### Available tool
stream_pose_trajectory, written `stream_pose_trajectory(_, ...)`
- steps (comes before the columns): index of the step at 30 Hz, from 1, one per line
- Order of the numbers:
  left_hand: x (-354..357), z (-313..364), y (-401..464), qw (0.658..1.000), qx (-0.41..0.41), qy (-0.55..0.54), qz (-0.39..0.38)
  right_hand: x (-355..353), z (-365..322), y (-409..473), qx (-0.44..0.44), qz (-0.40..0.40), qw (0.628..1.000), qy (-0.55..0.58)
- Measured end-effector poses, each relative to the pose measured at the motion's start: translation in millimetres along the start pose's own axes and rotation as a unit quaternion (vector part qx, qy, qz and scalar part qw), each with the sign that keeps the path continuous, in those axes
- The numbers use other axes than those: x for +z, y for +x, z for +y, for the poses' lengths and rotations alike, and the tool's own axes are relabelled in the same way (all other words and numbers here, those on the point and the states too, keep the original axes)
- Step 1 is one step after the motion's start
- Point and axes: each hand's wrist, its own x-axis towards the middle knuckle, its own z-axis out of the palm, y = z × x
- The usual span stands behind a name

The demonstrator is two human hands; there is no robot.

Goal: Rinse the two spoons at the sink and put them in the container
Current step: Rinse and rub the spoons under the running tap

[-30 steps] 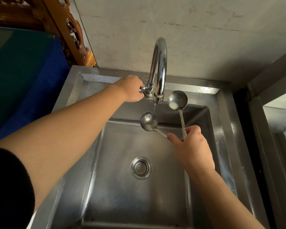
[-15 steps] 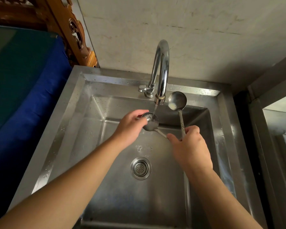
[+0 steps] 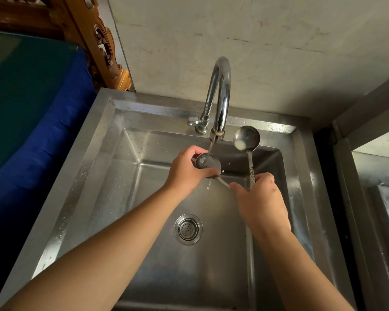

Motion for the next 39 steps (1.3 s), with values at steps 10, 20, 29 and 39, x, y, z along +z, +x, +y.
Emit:
stream_pose_trajectory(10,-7.7,-3.3,8.3,0.997,0.049,0.022,0.064,8.3,5.4,1.4,0.007,-0.024,0.999,0.03)
stream_pose_trajectory(20,-30.1,-4.4,-9.4,0.984,-0.081,-0.155,-0.031,12.7,-0.1,1.1,0.035,-0.054,0.996,0.061)
stream_pose_trajectory(29,-19.5,-4.6,-0.8,0.987,-0.105,-0.118,-0.03,8.2,-4.2,-11.3,0.017,-0.047,0.997,0.057)
stream_pose_trajectory(39,-2.5,14.7,18.0,0.999,0.038,-0.003,0.032,-2.9,-4.2,-5.4,-0.003,0.03,0.997,0.076)
